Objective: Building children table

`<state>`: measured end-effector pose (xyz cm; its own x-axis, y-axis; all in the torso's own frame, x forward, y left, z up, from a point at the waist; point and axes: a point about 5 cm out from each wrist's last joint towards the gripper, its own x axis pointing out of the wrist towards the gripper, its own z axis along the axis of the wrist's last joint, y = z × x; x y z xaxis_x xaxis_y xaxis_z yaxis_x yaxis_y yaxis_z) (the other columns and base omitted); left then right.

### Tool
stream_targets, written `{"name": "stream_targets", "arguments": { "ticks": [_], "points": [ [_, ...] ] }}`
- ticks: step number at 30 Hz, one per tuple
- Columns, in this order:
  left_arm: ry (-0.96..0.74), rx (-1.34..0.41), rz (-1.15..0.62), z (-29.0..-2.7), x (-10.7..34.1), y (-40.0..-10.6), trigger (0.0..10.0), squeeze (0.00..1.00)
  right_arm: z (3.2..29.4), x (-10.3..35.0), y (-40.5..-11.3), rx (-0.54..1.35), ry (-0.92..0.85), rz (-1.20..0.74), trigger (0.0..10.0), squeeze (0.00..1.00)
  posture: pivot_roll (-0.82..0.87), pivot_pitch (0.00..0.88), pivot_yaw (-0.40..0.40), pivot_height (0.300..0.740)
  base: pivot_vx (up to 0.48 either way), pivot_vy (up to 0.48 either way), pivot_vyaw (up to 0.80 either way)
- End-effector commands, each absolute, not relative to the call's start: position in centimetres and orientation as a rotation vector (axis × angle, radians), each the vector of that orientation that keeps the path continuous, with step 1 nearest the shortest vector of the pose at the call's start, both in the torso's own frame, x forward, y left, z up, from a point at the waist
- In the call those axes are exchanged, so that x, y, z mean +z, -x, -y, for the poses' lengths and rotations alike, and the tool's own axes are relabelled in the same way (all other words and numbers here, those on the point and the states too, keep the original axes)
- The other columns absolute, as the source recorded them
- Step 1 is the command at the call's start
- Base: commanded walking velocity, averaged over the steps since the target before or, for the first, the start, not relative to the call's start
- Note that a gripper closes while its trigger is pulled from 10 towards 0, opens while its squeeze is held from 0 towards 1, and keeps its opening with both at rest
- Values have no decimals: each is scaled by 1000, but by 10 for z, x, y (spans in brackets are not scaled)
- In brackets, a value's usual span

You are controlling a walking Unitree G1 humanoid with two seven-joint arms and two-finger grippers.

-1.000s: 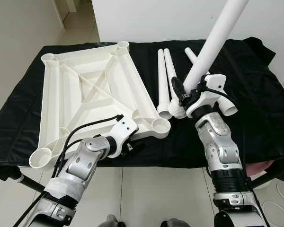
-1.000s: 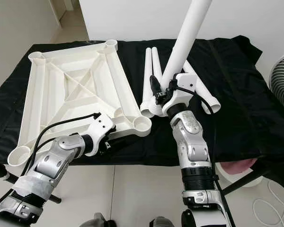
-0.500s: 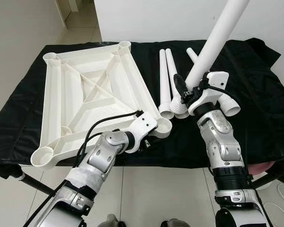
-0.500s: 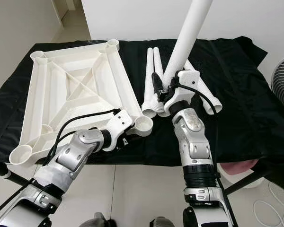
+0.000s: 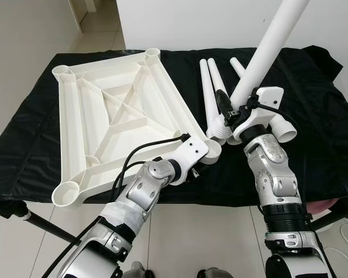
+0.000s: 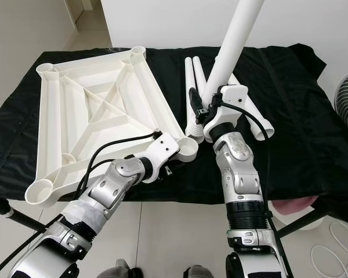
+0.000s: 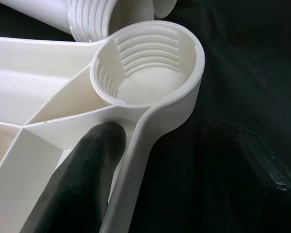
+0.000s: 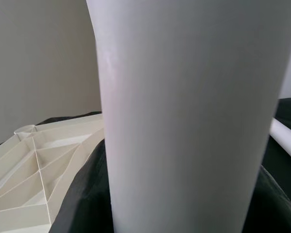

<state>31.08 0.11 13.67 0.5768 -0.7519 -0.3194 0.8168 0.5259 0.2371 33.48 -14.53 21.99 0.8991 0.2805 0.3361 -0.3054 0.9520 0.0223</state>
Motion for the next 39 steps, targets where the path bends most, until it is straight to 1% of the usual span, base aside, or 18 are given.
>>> {"name": "stream_targets", "arguments": {
  "ticks": [1,2,10,18,19,21,23,25,26,27,28,29,31,36,38,39],
  "points": [
    [-395,-983,-166,9,138,-307,10000,0,145,223,-335,304,-67,352,10000,0,-178,84,72,740,0,0,0],
    [-388,-999,-160,15,138,-304,10000,0,145,223,-335,302,-65,349,10000,0,-178,84,72,740,0,0,0],
    [-380,-1023,-142,19,142,-301,10000,0,143,220,-336,305,-53,336,10000,0,-172,83,75,740,0,0,0],
    [-357,-1008,-105,1,153,-302,10000,0,138,209,-335,328,-6,285,10000,0,-166,81,76,740,0,0,0],
    [-364,-993,-100,-5,153,-302,10000,0,137,206,-334,332,2,275,10000,0,-159,79,73,740,0,0,0],
    [-369,-982,-98,-9,152,-302,10000,0,137,205,-334,334,7,268,10000,0,-159,79,73,740,0,0,0],
    [-362,-954,-110,-21,150,-302,10000,0,136,203,-335,342,13,260,10000,0,-148,73,69,740,0,0,0],
    [-362,-954,-110,-21,150,-302,10000,0,136,203,-335,342,13,260,10000,0,-148,73,69,740,0,0,0],
    [-358,-944,-118,-27,149,-302,10000,0,135,202,-336,344,15,257,10000,0,-142,71,64,740,0,0,0],
    [-358,-944,-118,-27,149,-302,10000,0,135,202,-336,344,15,257,10000,0,-142,71,64,740,0,0,0],
    [-347,-931,-123,-34,149,-301,10000,0,133,201,-336,349,19,252,10000,0,-142,71,64,740,0,0,0],
    [-347,-931,-123,-34,149,-301,10000,0,133,201,-336,349,19,252,10000,0,-142,71,64,740,0,0,0],
    [-336,-914,-126,-47,150,-298,10000,0,128,197,-337,377,24,239,10000,0,-131,62,55,740,0,0,0],
    [-323,-911,-126,-53,151,-296,10000,0,126,195,-337,391,28,233,10000,0,-128,62,51,740,0,0,0],
    [-281,-912,-131,-62,152,-294,10000,0,123,193,-337,414,39,223,10000,0,-126,53,46,740,0,0,0],
    [-281,-912,-131,-62,152,-294,10000,0,123,193,-337,414,39,223,10000,0,-126,53,46,740,0,0,0]
  ]
}}
